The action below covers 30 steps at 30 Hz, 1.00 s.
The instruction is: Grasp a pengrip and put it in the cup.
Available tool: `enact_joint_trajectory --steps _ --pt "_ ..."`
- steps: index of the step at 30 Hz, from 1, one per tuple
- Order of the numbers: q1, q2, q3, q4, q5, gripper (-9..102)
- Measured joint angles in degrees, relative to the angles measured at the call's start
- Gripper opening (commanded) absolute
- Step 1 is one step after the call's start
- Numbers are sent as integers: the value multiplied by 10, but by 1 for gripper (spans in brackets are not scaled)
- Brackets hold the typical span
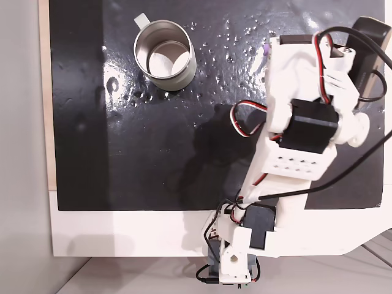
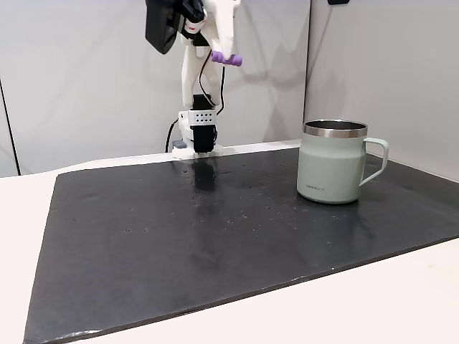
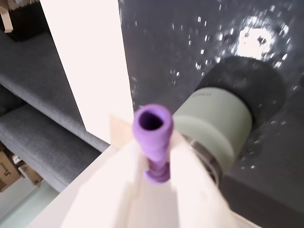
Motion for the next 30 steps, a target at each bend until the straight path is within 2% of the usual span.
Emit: enact_joint_trajectory --steps 16,30 --pt "-188 -91 -101 0 127 0" --pt "-284 -142 -124 -56 142 0"
